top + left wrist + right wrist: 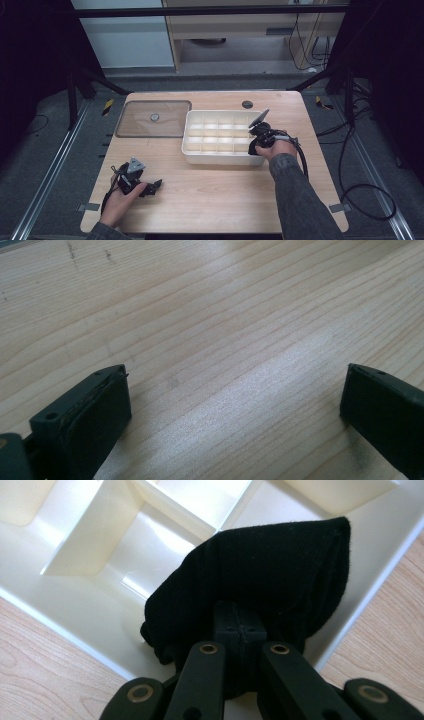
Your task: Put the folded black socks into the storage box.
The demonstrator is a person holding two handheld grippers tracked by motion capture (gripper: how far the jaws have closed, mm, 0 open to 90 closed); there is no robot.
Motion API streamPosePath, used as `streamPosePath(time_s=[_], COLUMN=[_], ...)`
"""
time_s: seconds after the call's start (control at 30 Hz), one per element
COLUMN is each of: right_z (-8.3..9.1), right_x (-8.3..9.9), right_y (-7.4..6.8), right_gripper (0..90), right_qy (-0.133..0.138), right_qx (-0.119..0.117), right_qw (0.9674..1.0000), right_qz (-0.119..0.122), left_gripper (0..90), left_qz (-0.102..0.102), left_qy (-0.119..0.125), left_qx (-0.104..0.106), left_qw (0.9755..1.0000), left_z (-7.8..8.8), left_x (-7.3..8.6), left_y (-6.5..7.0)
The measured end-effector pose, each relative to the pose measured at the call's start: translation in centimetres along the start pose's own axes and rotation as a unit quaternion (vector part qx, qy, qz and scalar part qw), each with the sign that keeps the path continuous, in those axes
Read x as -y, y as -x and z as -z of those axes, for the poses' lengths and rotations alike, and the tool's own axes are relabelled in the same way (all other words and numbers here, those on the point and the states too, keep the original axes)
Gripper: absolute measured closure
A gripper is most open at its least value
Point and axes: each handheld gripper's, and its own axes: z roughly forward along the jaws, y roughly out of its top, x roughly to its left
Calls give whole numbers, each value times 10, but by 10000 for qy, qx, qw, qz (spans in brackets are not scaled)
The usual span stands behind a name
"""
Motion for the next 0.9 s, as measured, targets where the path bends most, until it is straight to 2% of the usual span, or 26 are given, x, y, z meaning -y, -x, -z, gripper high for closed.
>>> streamPosePath(time_s=[0.1,0.3,0.9], right_z=[-1,-4,-9], right_x=[1,1,2], right_y=[0,0,-1], right_gripper=[900,900,900], right_qy=[-3,-35,-104], right_qx=[-21,7,12], right_qw=[10000,10000,9999], right_qz=[-52,20,29], left_gripper=[0,0,0], left_qz=[-2,-6,-17], left_qy=[-1,-5,-14], left_qx=[1,1,2], left_qw=[10000,10000,10000], left_z=[0,0,0], left_x=[0,0,0], left_y=[0,0,0])
